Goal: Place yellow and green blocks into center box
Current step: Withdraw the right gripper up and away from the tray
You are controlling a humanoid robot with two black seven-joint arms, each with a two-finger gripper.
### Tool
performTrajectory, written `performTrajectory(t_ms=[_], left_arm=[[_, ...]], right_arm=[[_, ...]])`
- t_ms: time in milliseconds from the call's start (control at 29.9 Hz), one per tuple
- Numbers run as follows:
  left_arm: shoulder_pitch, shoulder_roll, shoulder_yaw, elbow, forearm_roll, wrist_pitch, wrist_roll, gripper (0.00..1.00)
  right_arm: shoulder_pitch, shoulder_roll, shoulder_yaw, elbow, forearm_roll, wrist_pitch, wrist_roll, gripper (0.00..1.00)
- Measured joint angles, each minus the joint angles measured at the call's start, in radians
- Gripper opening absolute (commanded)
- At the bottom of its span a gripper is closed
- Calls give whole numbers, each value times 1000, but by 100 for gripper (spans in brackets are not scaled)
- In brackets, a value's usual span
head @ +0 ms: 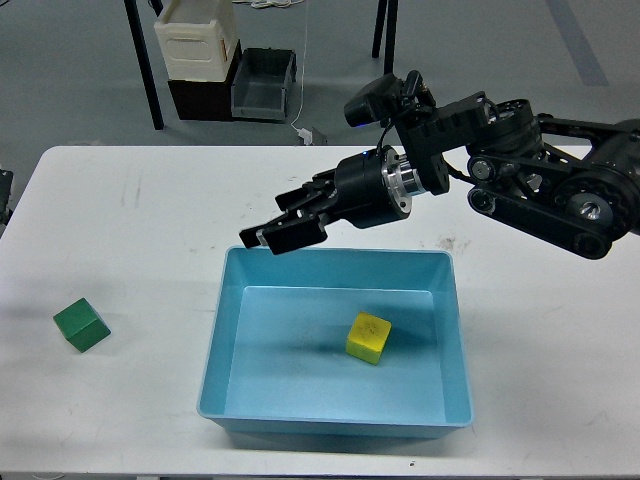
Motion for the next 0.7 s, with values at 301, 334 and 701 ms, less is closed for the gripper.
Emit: performTrajectory(t_ms=[301, 334, 701], left_arm=[[-58, 89, -52, 43, 331, 5, -3, 100], [-69, 95, -54, 53, 384, 9, -3, 100], [-202, 112, -57, 110, 952, 187, -3, 100]], right_arm=[[-254, 119, 377, 25, 32, -176, -3, 95], [-280, 131, 411, 38, 43, -201, -20, 95], [-625, 129, 835, 283, 146, -312, -282, 96]])
